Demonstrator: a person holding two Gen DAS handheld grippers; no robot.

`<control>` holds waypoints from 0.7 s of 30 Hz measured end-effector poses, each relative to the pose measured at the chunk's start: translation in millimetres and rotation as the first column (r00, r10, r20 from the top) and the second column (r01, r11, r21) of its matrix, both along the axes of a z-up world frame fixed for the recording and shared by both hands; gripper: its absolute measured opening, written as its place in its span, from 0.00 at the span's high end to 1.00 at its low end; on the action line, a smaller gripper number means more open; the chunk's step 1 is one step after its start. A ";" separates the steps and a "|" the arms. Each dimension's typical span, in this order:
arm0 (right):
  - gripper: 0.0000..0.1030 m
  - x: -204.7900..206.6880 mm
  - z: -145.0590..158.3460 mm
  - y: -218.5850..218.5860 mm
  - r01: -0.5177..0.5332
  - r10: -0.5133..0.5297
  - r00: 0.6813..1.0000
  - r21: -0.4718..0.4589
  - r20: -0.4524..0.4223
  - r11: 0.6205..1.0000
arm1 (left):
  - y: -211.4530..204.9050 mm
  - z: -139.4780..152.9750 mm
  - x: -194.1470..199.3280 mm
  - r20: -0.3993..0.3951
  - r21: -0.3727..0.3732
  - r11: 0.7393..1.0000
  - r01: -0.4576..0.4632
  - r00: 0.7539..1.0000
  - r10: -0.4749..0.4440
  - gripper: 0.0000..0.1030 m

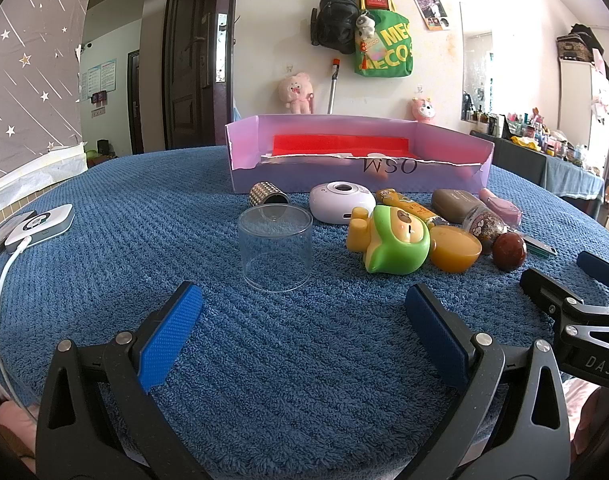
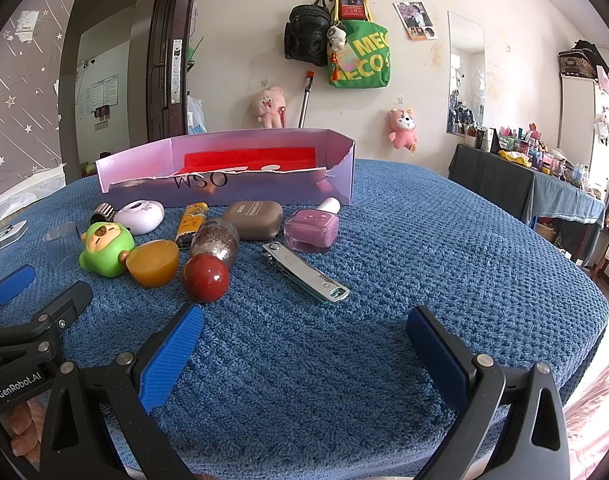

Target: Organize rigid objects

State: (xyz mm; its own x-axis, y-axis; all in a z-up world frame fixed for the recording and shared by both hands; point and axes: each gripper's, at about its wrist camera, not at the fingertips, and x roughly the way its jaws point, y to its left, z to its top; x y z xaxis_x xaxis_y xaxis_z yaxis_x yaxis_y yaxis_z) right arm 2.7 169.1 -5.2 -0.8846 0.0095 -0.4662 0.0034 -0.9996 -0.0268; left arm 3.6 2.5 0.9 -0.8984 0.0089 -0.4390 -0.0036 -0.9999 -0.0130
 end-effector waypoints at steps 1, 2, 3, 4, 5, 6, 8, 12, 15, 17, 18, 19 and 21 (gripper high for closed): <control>0.00 0.1 0.0 0.0 0.000 0.000 1.000 0.000 0.000 1.000 | 0.0 0.1 0.1 0.000 0.001 1.000 0.000 1.000 0.000 0.00; 0.00 0.0 0.1 -0.3 0.000 0.000 1.000 0.000 0.000 1.000 | -0.1 -0.1 -0.3 0.000 0.000 1.000 0.000 1.000 0.000 0.00; 0.00 0.1 0.1 0.0 0.000 0.000 1.000 0.000 0.000 1.000 | -0.3 1.7 -1.9 0.001 0.000 1.000 0.000 1.000 0.000 0.00; 0.00 0.1 0.1 0.2 0.000 0.000 1.000 0.001 0.000 1.000 | -0.5 1.8 -2.0 0.004 0.002 1.000 0.000 1.000 0.000 0.00; 0.00 0.0 0.2 -0.2 0.000 0.000 1.000 0.001 0.000 1.000 | -1.1 2.7 -2.7 0.008 0.007 1.000 0.001 1.000 -0.001 0.00; 0.00 0.2 0.1 0.3 -0.001 0.001 1.000 0.001 0.001 1.000 | -1.9 3.6 -3.5 0.012 0.014 1.000 0.004 1.000 -0.004 0.00; 0.00 -0.5 0.5 -1.9 -0.003 0.003 1.000 0.000 0.001 1.000 | -4.2 5.4 -4.9 0.023 0.030 1.000 0.010 1.000 -0.010 0.00; 0.00 -0.6 2.6 1.4 -0.007 0.007 1.000 -0.005 0.011 1.000 | -8.6 12.8 -7.0 0.039 0.053 0.998 0.015 0.999 -0.017 0.00; 0.00 0.4 7.1 2.1 -0.013 0.013 1.000 0.001 0.007 1.000 | -11.1 21.2 -9.3 0.036 0.050 0.999 0.020 0.999 -0.022 0.00; 0.00 0.5 11.6 1.6 -0.016 0.016 1.000 0.016 0.001 1.000 | -11.3 27.9 -12.1 0.038 0.041 0.999 0.027 0.999 -0.029 0.00; 0.00 -0.4 15.0 1.6 -0.018 0.018 1.000 0.025 -0.001 1.000 | -11.7 31.5 -14.1 0.043 0.035 0.999 0.033 0.998 -0.034 0.00; 0.00 -2.1 18.8 1.9 -0.022 0.022 1.000 0.029 -0.002 0.999 | -12.4 35.1 -17.1 0.051 0.031 0.999 0.039 0.998 -0.041 0.00; 0.00 -6.7 24.0 2.1 -0.027 0.027 1.000 0.030 0.005 0.999 | -13.1 40.1 -23.7 0.080 0.020 0.998 0.053 0.995 -0.055 0.00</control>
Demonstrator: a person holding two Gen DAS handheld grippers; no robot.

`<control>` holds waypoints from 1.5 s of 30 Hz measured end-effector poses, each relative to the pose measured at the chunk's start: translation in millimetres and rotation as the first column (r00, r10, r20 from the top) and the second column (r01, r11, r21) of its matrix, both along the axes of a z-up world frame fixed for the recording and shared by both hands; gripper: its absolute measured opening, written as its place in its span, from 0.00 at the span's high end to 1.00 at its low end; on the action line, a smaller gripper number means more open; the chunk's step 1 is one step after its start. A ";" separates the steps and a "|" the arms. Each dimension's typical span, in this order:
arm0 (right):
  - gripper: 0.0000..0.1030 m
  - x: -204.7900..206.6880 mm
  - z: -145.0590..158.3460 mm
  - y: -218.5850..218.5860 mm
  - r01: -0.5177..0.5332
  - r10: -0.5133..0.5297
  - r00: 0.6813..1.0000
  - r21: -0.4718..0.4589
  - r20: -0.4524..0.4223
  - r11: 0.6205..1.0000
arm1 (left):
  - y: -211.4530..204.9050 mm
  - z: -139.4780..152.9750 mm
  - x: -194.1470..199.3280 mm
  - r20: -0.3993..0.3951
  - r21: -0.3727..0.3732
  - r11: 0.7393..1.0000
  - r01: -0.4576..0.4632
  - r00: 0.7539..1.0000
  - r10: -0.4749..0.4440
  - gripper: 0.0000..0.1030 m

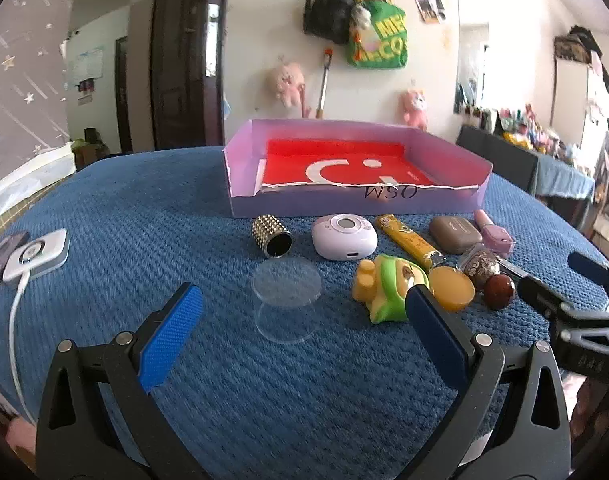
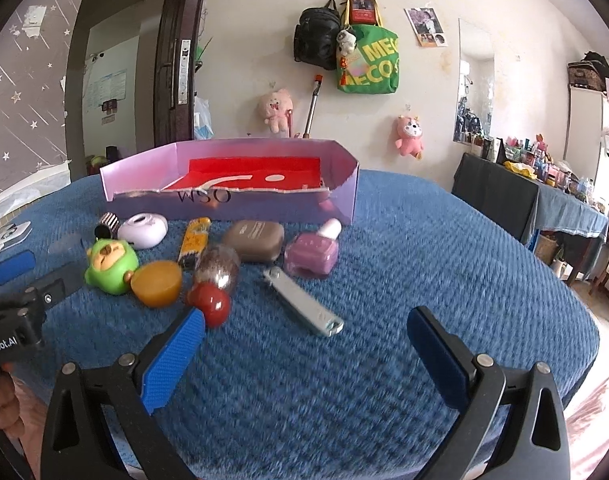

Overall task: Organize rigid objects
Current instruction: 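Grasp the clear plastic cup with the left tool while the right tool grasps the silver nail clipper, then carry the cup and the clipper with both tools over the pink box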

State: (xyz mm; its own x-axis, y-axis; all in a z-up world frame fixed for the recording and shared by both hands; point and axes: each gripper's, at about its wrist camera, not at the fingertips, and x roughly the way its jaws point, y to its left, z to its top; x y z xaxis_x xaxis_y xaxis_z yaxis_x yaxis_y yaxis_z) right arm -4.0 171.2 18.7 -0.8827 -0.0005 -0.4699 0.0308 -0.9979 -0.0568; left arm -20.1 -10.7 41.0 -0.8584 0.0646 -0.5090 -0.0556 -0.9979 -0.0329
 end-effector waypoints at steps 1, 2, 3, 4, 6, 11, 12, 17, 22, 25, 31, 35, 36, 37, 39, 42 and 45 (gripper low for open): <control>0.00 -3.9 4.0 2.1 -0.002 0.002 1.000 -0.001 0.010 1.000 | -1.1 2.7 -4.9 0.022 -0.007 1.000 0.007 1.000 -0.006 0.00; 0.00 -7.2 5.2 2.8 -0.002 0.002 1.000 -0.003 0.018 1.000 | -2.8 4.3 -8.2 0.038 -0.009 1.000 0.012 0.999 -0.012 0.00; 0.00 -12.5 7.5 5.4 -0.005 0.005 0.999 -0.008 0.037 1.000 | -4.5 6.0 -12.2 0.059 -0.010 1.000 0.020 0.998 -0.019 0.00; 0.00 -18.5 10.0 8.5 -0.012 0.013 0.998 -0.018 0.061 1.000 | -6.9 7.6 -15.7 0.077 -0.007 1.000 0.028 0.997 -0.027 0.00; 0.00 -27.2 12.1 13.0 -0.021 0.024 0.995 -0.029 0.096 0.999 | -12.8 9.6 -20.8 0.109 0.014 0.999 0.047 0.993 -0.048 0.00; 0.00 -48.9 12.5 23.8 -0.046 0.054 0.981 -0.047 0.186 0.998 | -28.9 8.4 -31.6 0.179 0.071 0.996 0.059 0.981 -0.071 0.02; 0.00 -52.6 11.3 25.2 -0.051 0.059 0.978 -0.046 0.202 0.998 | -32.1 6.9 -33.9 0.194 0.083 0.995 0.062 0.978 -0.077 0.04; 0.18 -63.2 2.3 22.9 -0.086 0.091 0.962 -0.030 0.258 0.996 | -42.0 -6.1 -48.5 0.277 0.124 0.990 0.067 0.956 -0.100 0.25; 0.42 -62.8 -0.4 15.4 -0.143 0.145 0.952 -0.027 0.269 0.989 | -40.2 -9.2 -54.3 0.273 0.147 0.983 0.107 0.951 -0.144 0.39; 0.69 -58.7 0.6 7.9 -0.193 0.193 0.945 -0.026 0.263 0.981 | -36.2 -8.6 -56.0 0.267 0.169 0.975 0.143 0.946 -0.185 0.57; 0.86 -55.9 2.5 13.0 -0.201 0.219 0.940 -0.093 0.263 0.975 | -28.9 -0.6 -56.4 0.253 0.160 0.975 0.155 0.948 -0.192 0.62; 0.86 -57.0 8.8 17.3 -0.195 0.220 0.941 -0.120 0.256 0.973 | -27.5 9.8 -53.9 0.220 0.137 0.977 0.165 0.956 -0.192 0.62; 0.86 -55.8 12.0 17.4 -0.193 0.218 0.944 -0.120 0.247 0.974 | -27.6 11.1 -53.2 0.218 0.136 0.977 0.166 0.957 -0.192 0.62; 0.86 -55.1 15.3 17.7 -0.195 0.220 0.946 -0.123 0.240 0.973 | -27.5 12.0 -53.5 0.218 0.136 0.977 0.166 0.957 -0.193 0.62; 0.86 -56.9 19.9 18.5 -0.198 0.224 0.946 -0.129 0.235 0.972 | -27.1 13.3 -54.5 0.218 0.139 0.977 0.165 0.957 -0.193 0.62; 0.86 -58.0 23.0 17.6 -0.202 0.225 0.947 -0.122 0.229 0.972 | -26.8 14.0 -55.0 0.217 0.140 0.976 0.167 0.957 -0.194 0.62; 0.86 -59.7 23.4 18.2 -0.202 0.226 0.947 -0.126 0.228 0.971 | -25.7 16.2 -57.0 0.216 0.137 0.976 0.169 0.957 -0.196 0.62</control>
